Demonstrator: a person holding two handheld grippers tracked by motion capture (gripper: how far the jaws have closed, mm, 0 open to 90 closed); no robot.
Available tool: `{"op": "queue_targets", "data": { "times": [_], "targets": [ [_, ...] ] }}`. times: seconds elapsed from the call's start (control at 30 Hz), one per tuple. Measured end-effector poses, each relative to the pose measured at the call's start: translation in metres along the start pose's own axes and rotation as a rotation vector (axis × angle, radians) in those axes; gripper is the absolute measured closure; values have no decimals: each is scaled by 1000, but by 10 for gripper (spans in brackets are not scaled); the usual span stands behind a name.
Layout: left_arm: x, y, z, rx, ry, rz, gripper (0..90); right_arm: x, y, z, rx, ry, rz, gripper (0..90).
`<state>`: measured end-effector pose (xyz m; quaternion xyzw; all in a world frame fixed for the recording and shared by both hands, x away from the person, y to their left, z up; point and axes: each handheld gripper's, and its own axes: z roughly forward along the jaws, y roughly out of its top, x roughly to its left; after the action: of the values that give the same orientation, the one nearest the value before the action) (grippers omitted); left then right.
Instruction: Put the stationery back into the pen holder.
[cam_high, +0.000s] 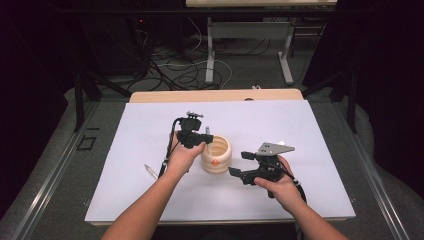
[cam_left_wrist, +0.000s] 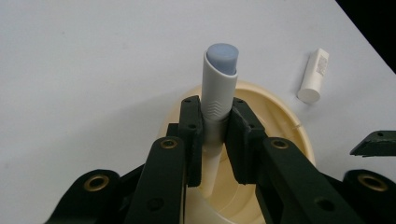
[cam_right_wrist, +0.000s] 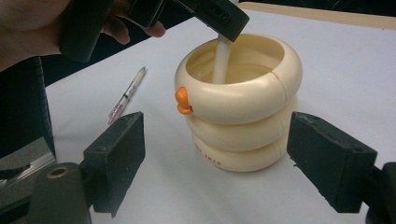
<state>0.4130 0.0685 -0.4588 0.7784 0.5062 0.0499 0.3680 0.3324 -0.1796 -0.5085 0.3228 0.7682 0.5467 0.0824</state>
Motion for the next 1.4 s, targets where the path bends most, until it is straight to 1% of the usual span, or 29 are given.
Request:
{"op": "queue_targets", "data": {
  "times": [0.07, 0.1, 0.13, 0.17, 0.23, 0.3, 0.4, 0.5, 0.6, 0.63, 0.7, 0.73, 0.77, 0.8, 0.83, 0.87, 0.93, 1.0, 1.07, 1.13, 1.17, 1.23, 1.27, 1.4],
  "targets": [
    [-1, 0, 1, -7, 0, -1, 775, 0, 0, 0, -6, -1, 1, 191],
    [-1, 0, 1, -10, 2, -1, 775, 0, 0, 0, 10, 1, 0, 191],
    [-1, 0, 1, -13, 6, 2, 774, 0, 0, 0, 1, 0, 2, 192],
    [-2, 0, 1, -18, 10, -5, 774, 0, 0, 0, 1, -3, 3, 191],
    [-1, 1, 0, -13, 10, 8, 769, 0, 0, 0, -2, -4, 4, 192],
    [-1, 0, 1, -33, 15, 12, 757, -1, 0, 0, -4, -5, 3, 191],
    [-1, 1, 0, -44, 26, 27, 705, 0, -1, 0, -3, -6, 6, 192],
    [0, 1, 0, -56, 18, 19, 682, -1, 0, 0, 0, -5, 7, 192],
    [0, 1, -2, -74, 21, 38, 629, -1, -1, 0, 0, -5, 8, 192],
    [-1, 1, -2, -79, 24, 33, 608, -1, -1, 0, 1, -6, 7, 191],
    [-1, 1, -3, -92, 15, 31, 577, -1, 0, 0, 1, -5, 4, 192],
    [-2, 1, -4, -92, 19, 38, 562, -1, -1, 0, 0, -5, 4, 192],
    [-2, 1, -4, -100, 16, 34, 552, -1, 0, 0, 1, -6, 5, 192],
    [-2, 1, -5, -105, 16, 41, 535, -1, -1, 0, 0, -7, 6, 192],
    [-2, 0, -6, -113, 16, 37, 518, -1, 0, 0, 0, -9, 7, 192],
    [-2, 0, -6, -119, 17, 40, 509, -1, 0, 0, -3, -9, 7, 192],
    [-2, 0, -8, -131, 9, 32, 502, -1, 0, 0, -4, -9, 8, 192],
    [-1, -1, -11, -136, 9, 40, 496, -1, 0, 0, 0, -8, 8, 192],
    [-1, -2, -13, -148, 2, 34, 489, -1, 0, 0, 0, -8, 8, 192],
    [0, -3, -17, -159, -5, 38, 478, -1, 0, 0, 0, -8, 9, 192],
    [0, -3, -19, -166, -11, 39, 475, -1, 0, 0, -3, -9, 9, 192],
    [0, -5, -23, -179, -30, 24, 463, -1, 0, 0, -4, -9, 10, 191],
    [1, -5, -25, -186, -37, 24, 458, -1, 0, 0, -4, -10, 10, 192],
    [3, -8, -34, -225, -42, 20, 435, -1, 0, 0, -3, -11, 9, 192]
  ]
}}
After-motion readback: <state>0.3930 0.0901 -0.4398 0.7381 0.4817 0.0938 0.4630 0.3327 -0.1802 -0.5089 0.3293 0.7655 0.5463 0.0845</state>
